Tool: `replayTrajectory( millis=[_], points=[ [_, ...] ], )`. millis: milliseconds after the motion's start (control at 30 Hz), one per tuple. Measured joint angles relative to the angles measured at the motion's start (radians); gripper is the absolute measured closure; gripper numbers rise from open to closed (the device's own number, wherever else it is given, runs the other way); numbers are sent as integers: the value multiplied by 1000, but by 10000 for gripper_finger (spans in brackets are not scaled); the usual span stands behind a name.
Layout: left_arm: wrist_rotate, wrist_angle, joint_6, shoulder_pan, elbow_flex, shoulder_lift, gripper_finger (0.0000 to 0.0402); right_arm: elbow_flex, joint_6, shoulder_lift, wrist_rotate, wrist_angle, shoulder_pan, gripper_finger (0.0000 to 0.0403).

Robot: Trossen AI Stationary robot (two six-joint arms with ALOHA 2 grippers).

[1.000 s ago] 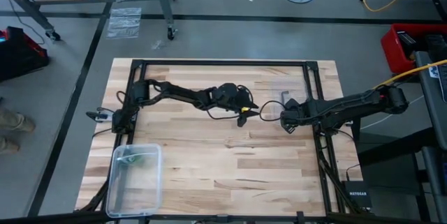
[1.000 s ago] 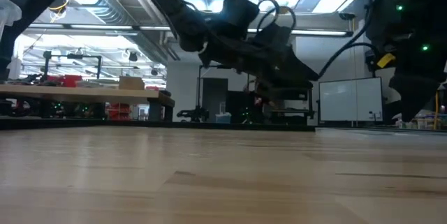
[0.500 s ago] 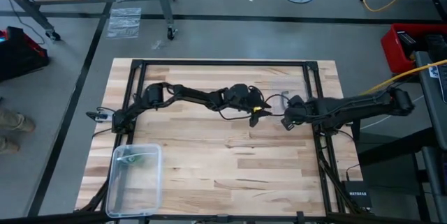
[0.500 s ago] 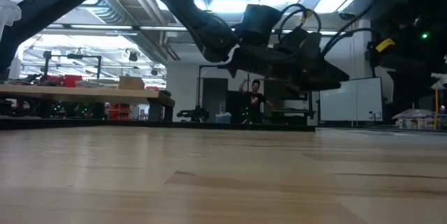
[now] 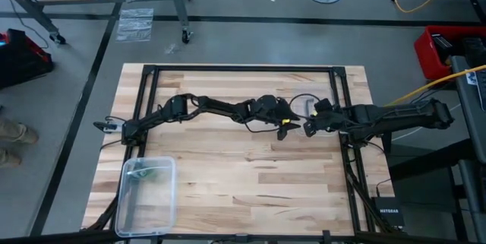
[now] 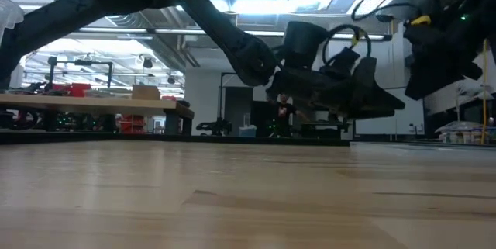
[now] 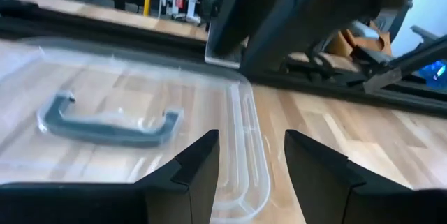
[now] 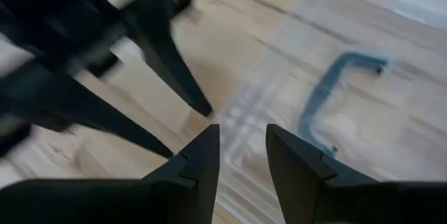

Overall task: Roll bandage
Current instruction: Put the transparent lid on the transparent bin

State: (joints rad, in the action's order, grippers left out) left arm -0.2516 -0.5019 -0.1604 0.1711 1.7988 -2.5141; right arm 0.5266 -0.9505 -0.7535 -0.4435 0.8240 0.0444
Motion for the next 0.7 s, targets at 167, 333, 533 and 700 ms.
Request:
replayTrajectory(
  millis=[167,333,533,700],
  points=[
    [4,25,0,0,27,-38,247,0,39,-1,-12,-63,0,281],
    [39,60,24,1,28,-38,247,0,42,-1,-13,-148,0,281],
    [49,93,7,0,28,-38,247,0,47,-2,-4,-277,0,281],
    [44,101,7,-9,27,-38,247,0,113,-4,-4,-182,0,281]
  ],
)
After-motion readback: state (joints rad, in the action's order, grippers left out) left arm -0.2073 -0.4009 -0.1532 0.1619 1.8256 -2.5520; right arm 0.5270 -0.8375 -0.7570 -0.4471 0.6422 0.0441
